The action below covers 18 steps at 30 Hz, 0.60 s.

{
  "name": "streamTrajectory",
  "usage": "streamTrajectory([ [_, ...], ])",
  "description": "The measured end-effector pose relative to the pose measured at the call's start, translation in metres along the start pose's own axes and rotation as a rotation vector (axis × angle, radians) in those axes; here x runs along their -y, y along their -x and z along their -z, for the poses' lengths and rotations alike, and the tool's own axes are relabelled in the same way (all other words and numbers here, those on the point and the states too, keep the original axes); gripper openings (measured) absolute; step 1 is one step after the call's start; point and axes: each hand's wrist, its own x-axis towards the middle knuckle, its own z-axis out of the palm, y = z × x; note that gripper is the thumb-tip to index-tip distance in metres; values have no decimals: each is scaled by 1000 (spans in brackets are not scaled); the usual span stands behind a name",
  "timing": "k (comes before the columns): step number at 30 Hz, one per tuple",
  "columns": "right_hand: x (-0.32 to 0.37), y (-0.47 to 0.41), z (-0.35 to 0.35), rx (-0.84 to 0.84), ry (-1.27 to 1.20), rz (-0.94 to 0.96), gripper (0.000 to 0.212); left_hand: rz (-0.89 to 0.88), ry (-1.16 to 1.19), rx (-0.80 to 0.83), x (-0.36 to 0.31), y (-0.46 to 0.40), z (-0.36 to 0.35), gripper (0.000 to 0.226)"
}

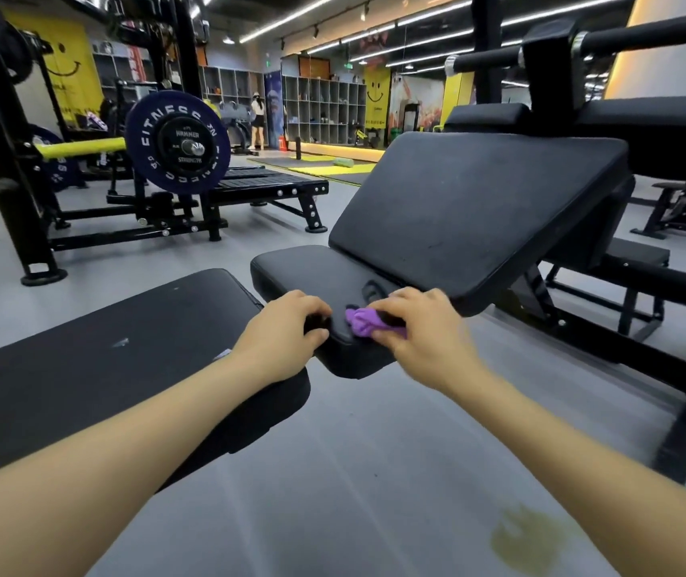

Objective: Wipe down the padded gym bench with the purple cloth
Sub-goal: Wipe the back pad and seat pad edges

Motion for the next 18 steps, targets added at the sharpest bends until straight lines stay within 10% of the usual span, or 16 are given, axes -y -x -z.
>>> streamTrajectory([
  [9,-32,-16,3,-58,68,-147,25,-11,-9,3,-4,6,0,31],
  [18,16,9,2,60,79,144,30,39,-33,-43,8,3,8,23],
])
